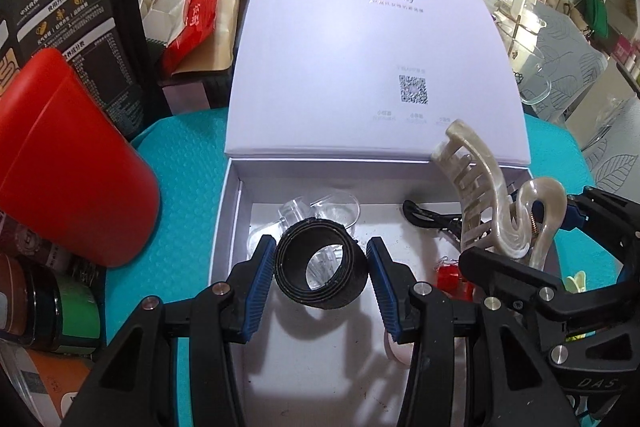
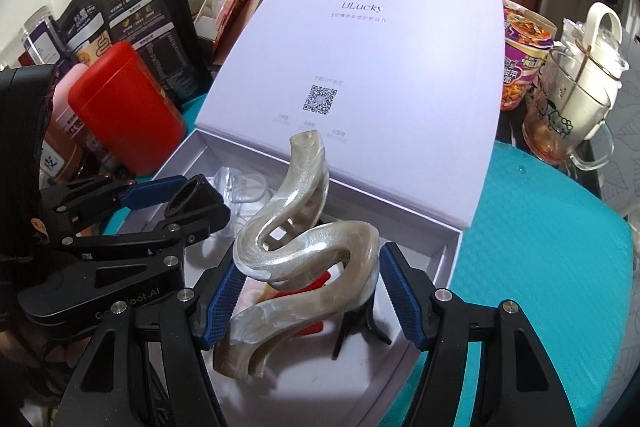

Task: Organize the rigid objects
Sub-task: 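Lower both tools into the box and open them to release tie and clip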

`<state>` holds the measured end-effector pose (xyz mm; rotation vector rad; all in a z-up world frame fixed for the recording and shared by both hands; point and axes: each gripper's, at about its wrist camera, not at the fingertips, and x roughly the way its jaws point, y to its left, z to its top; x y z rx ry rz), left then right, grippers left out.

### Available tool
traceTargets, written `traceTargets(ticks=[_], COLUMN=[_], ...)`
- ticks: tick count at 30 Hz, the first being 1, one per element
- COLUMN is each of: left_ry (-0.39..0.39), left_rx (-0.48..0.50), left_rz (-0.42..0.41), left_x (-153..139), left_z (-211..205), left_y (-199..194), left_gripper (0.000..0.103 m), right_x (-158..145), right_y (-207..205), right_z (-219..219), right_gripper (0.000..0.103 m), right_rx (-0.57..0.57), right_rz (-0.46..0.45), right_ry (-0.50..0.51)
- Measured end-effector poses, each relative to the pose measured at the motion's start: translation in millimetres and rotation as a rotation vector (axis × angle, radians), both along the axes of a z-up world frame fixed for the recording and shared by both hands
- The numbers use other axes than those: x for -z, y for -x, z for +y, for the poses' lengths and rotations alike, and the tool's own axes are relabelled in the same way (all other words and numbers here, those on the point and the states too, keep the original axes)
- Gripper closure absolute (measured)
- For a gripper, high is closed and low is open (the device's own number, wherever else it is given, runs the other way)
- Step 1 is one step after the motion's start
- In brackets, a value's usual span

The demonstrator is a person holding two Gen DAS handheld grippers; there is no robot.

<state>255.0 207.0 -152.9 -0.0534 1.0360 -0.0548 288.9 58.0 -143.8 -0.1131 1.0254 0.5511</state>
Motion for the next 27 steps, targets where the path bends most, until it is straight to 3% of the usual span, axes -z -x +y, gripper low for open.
traceTargets(ticks=[7,12,27], left_ry=[-0.012,-0.026,-0.023], left_rx=[0.000,0.012,-0.012], left_rz=[0.009,0.062,0.018], left_x=[6.4,14.2,-25.3], left_z=[-3.2,-6.7,-6.7], left_y=[-2.5,-8.8,2.5], left_gripper=[0.057,0.057,0.055], right_x=[9.9,10.0,-11.7], right_y=[-3.7,-2.1,9.5], right_z=[3.1,5.1,-3.9], right_gripper=[0.035,0.035,0.033], right_rx=[-0.003,0.000,0.015], right_rz=[0.020,0.017,-0.014], right_ry=[0.029,0.027,0.015])
